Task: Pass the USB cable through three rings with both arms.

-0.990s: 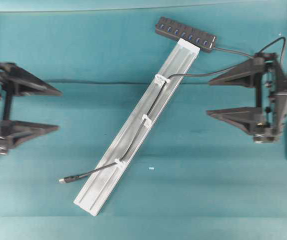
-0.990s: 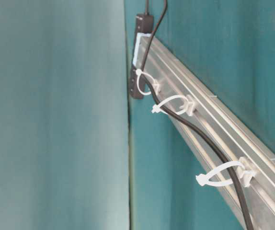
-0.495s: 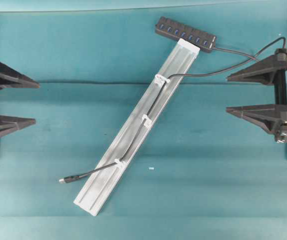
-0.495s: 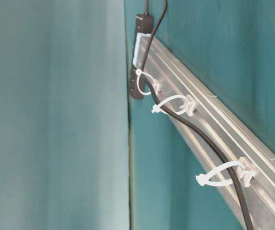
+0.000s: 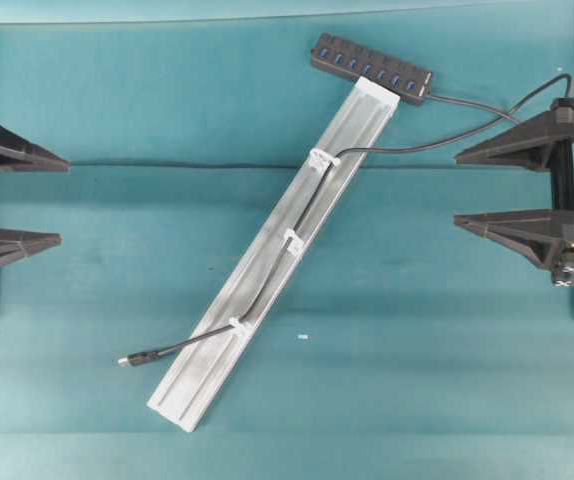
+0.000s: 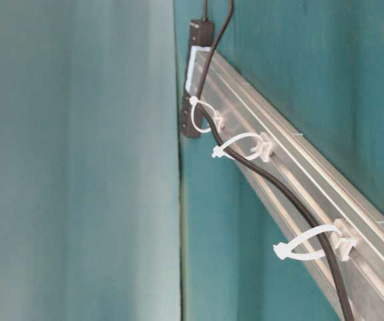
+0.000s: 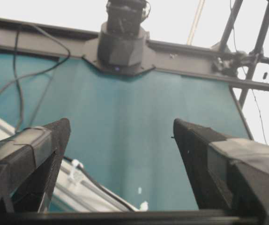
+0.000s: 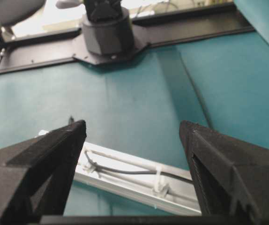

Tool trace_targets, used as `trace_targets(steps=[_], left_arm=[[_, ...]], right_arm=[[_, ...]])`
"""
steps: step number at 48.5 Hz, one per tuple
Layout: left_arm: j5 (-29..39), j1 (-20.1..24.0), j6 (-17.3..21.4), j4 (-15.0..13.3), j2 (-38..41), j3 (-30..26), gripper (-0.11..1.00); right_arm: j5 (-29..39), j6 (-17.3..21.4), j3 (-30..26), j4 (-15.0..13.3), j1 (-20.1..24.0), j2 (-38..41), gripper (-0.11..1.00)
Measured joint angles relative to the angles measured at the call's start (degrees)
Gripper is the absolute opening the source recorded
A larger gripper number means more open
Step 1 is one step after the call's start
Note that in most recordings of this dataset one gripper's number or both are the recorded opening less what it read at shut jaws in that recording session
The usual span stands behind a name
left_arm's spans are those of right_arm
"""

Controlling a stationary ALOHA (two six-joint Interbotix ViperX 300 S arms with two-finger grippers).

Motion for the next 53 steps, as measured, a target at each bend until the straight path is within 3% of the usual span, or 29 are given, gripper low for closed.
trace_targets(steps=[53], left_arm=[[0.0, 0.0, 0.1, 0.0, 0.0, 0.0, 0.97]], right_arm=[[1.8, 0.0, 0.4, 0.0, -0.1, 0.0, 0.86]])
